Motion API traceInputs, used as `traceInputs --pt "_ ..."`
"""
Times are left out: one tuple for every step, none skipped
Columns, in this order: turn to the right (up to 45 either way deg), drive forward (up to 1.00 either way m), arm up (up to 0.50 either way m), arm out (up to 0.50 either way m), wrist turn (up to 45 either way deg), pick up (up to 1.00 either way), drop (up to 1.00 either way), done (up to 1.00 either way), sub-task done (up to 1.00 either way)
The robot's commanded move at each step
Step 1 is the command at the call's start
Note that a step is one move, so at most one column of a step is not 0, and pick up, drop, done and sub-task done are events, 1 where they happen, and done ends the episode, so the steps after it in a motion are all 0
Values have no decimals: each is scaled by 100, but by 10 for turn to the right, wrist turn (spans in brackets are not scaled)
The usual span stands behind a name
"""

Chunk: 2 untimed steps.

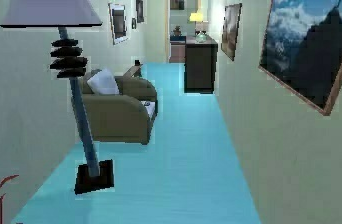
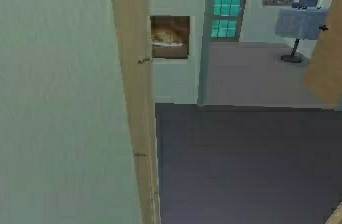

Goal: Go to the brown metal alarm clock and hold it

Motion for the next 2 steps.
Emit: traceInputs --pt "0 100 0 0 0 0 0 0 0" --pt "0 100 0 0 0 0 0 0 0"
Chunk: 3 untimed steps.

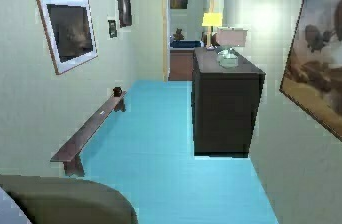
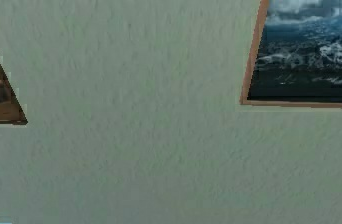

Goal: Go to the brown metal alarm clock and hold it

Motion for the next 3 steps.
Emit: traceInputs --pt "210 0 0 0 0 0 0 0 0" --pt "0 10 0 0 0 0 0 0 0" --pt "-450 0 0 0 0 0 0 0 0"
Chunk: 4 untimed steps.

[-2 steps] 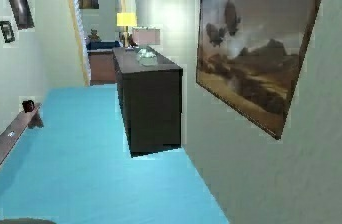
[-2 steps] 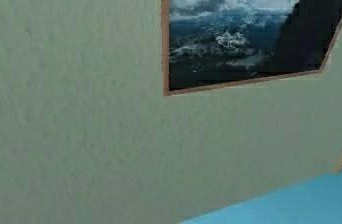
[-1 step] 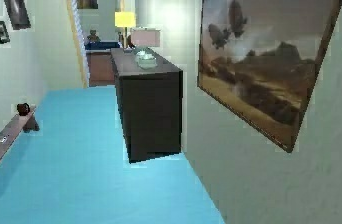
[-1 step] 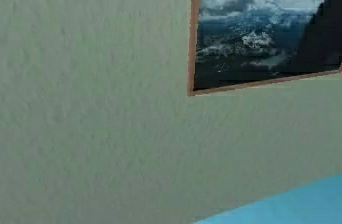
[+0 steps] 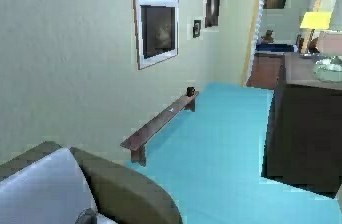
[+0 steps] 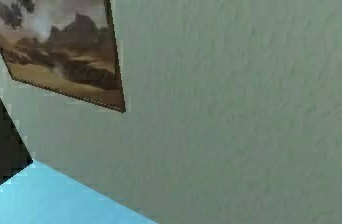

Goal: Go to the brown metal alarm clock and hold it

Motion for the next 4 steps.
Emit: traceInputs --pt "-450 0 0 0 0 0 0 0 0" --pt "-450 0 0 0 0 0 0 0 0" --pt "-270 0 0 0 0 0 0 0 0" --pt "450 0 0 0 0 0 0 0 0"
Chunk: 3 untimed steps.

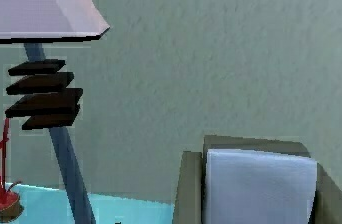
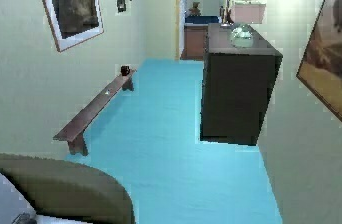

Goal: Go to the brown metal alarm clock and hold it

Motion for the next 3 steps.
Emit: traceInputs --pt "450 0 0 0 0 0 0 0 0" --pt "420 0 0 0 0 0 0 0 0" --pt "0 30 0 0 0 0 0 0 0"
